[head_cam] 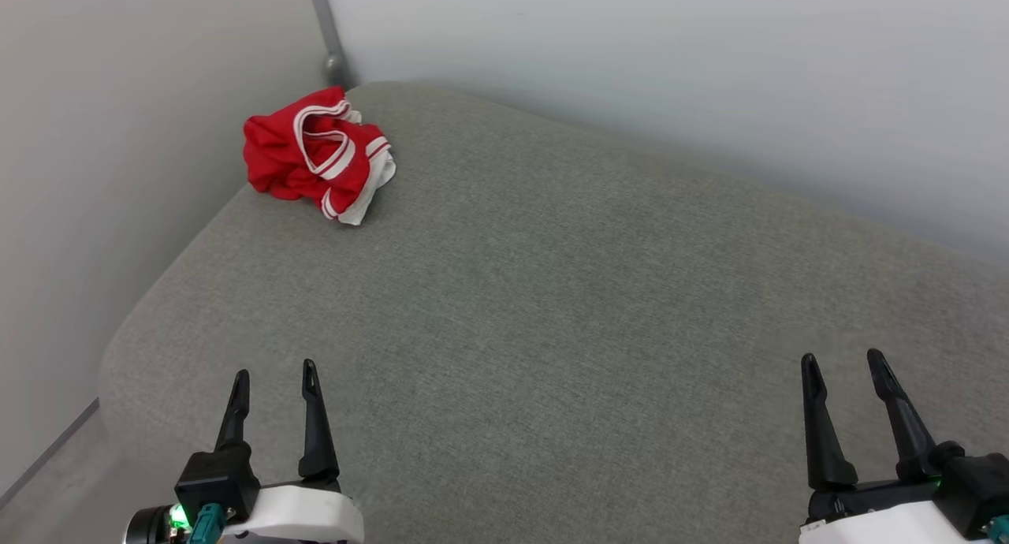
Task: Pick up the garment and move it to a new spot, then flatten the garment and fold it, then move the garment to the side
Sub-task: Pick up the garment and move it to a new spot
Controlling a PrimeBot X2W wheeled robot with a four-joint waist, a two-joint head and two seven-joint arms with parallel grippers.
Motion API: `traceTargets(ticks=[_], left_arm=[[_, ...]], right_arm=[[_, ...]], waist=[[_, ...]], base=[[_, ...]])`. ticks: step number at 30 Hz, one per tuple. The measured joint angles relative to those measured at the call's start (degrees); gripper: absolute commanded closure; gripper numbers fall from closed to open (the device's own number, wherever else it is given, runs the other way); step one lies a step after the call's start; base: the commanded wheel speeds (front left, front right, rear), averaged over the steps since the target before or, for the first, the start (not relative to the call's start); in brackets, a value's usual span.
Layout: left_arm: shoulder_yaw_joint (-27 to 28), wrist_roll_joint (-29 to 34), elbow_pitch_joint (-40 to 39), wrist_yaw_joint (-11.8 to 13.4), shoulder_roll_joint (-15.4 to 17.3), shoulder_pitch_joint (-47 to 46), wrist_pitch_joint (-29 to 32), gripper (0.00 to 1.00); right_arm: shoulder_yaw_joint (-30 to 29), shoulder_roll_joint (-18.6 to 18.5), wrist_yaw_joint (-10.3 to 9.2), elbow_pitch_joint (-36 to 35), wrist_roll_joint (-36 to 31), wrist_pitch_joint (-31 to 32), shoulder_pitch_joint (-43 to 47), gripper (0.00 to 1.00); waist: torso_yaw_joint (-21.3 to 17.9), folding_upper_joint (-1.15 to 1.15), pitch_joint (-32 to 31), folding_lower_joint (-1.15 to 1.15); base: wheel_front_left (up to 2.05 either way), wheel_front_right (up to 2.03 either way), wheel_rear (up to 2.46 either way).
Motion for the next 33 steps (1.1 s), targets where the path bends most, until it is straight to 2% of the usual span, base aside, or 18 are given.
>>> traceTargets(ticks=[9,18,24,33], left_arm=[[1.3,-1.1,-1.4,1.5,0.0,0.4,0.0,0.00],[1.2,-1.4,-0.5,1.2,0.0,0.2,0.0,0.00],[4.6,0.9,2.4,-2.7,0.7,-6.7,0.0,0.00],[15.0,0.2,7.4,-7.2,8.7,-29.2,0.0,0.00]], right_arm=[[1.8,0.0,0.00,0.0,-1.1,0.0,-1.2,0.00],[1.7,0.0,0.00,0.0,-1.7,0.0,-1.3,0.00],[0.9,0.0,0.01,-0.8,-2.9,0.0,-1.6,0.00],[-0.2,0.0,0.00,-3.5,-7.9,0.0,-7.3,0.00]], waist=[[2.1,0.00,1.4,0.00],[2.0,0.00,1.9,0.00],[1.4,0.00,3.5,0.00],[-2.2,0.00,11.5,0.00]], base=[[0.00,0.00,0.00],[0.00,0.00,0.00],[0.00,0.00,0.00],[0.00,0.00,0.00]])
